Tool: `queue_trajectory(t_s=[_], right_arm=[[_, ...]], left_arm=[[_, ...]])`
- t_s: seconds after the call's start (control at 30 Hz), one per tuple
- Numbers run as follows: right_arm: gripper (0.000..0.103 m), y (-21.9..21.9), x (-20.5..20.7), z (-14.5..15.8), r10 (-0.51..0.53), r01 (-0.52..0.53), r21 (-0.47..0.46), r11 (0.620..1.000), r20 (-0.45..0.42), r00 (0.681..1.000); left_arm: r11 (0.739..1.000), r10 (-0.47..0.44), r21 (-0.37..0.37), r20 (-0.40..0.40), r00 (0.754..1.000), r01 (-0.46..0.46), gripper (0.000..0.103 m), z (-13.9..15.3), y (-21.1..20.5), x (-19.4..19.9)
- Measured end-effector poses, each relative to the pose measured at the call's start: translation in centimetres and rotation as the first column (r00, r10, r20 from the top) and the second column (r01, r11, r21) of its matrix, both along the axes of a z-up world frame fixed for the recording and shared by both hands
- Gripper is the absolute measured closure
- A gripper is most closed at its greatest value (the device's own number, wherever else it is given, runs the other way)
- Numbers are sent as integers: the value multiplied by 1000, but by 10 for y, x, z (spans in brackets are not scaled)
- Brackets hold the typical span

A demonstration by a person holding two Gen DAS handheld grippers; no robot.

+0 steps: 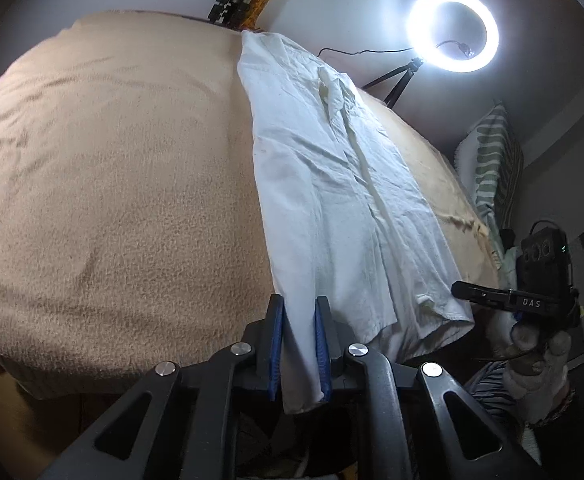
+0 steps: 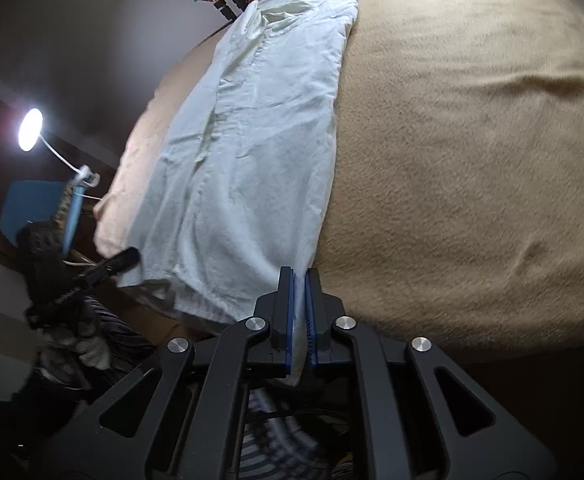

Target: Fold small clothes

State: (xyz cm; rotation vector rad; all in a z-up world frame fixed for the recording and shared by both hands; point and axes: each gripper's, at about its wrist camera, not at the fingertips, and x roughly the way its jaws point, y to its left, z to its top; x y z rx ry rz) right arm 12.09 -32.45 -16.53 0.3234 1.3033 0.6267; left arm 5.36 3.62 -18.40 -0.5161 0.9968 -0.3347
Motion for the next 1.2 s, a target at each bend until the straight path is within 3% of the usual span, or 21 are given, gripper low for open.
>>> queue_trajectory(t_s=[0.1, 0.2, 0.33, 0.4, 0.43, 0.5, 0.63, 0.8, 1.0, 1.03, 1.1, 1.2], right_arm=[[93, -11, -4, -1, -19, 20, 41, 999, -28, 999], [91, -19, -8, -4, -38, 42, 68, 997, -59, 998], [91, -22, -10, -10, -44, 52, 88, 995, -90, 995], [90, -21, -10, -14, -41, 51, 94, 994, -103, 994], [90, -21, -10, -15, -41, 51, 94, 994, -108, 993], [90, -20, -9, -18, -38, 50, 97, 994, -120, 992], [90, -16, -7, -20, -18, 32, 98, 995, -135, 991], [95, -14, -3, -17, 4, 9, 90, 996, -142, 990], [97, -25, -6, -16, -44, 67, 148, 987, -152, 987], [97, -25, -6, -18, -48, 70, 138, 988, -158, 986], [97, -26, -6, -21, -53, 77, 135, 988, -169, 984], [97, -23, -6, -15, -35, 56, 130, 990, -156, 987]], left_arm=[[999, 15, -41, -16, 1000, -15, 66, 0, 6, -2], [994, 45, -100, -35, 998, -49, 64, -1, 14, 1], [978, 72, -190, -86, 994, -88, 65, -9, 22, 12], [975, 57, -209, -106, 993, -78, 72, -13, 19, 15], [977, 51, -202, -105, 993, -72, 73, -13, 17, 15], [983, 52, -172, -105, 993, -69, 86, -12, 14, 17], [979, 58, -185, -126, 990, -81, 90, -16, 17, 17], [989, 53, -134, -112, 992, -68, 96, -5, 14, 15], [994, 34, -101, -70, 997, -41, 95, 9, 8, 13], [993, 34, -109, -74, 997, -42, 94, 6, 9, 12], [987, 37, -149, -105, 994, -52, 78, -1, 14, 14], [973, 54, -215, -141, 988, -83, 77, -10, 24, 13]])
